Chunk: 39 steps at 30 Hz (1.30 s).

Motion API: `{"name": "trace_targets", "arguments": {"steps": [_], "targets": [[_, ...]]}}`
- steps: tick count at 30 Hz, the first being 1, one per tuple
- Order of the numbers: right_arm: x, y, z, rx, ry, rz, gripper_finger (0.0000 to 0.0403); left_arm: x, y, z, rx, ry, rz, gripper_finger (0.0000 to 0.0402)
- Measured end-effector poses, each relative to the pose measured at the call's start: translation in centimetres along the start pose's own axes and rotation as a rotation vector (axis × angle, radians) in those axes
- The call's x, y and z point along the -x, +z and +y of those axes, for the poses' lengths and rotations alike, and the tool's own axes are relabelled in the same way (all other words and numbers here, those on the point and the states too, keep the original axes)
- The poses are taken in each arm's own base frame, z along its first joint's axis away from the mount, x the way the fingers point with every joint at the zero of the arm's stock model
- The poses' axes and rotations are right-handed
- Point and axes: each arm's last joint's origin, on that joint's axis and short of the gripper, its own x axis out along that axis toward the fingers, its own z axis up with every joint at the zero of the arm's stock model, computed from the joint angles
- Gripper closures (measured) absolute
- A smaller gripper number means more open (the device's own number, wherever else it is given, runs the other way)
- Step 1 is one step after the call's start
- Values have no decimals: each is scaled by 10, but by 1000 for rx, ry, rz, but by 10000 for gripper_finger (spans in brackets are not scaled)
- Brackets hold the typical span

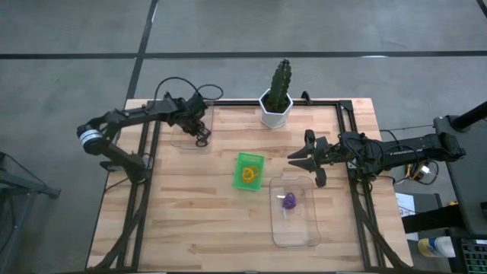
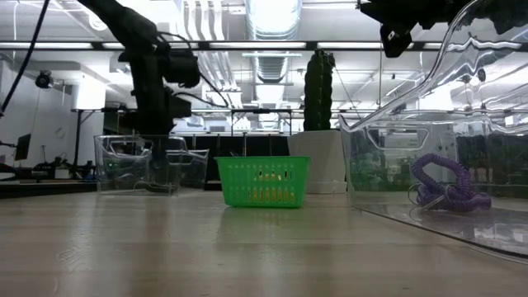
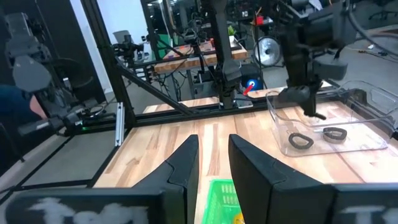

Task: Sort spring keychains
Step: Put the black spring keychain into the left transparent bin

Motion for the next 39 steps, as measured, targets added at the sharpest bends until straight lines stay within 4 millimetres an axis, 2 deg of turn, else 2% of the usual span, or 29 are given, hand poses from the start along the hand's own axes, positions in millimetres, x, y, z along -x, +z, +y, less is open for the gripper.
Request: {"name": "trace_targets", "arguments": {"steps": [4, 12, 26, 39], "targets": [[0, 0, 0, -8, 0, 1, 324, -10, -8, 1, 13, -13, 2, 401], [0, 0, 0, -15, -1, 1, 335, -11, -12, 2, 16, -22, -19, 401], [0, 0, 0, -19, 0, 1, 321, -19, -19, 3, 15, -17, -5, 400], [0, 0, 0, -19, 0, 1, 333, -19, -19, 3, 25, -17, -6, 327]]}}
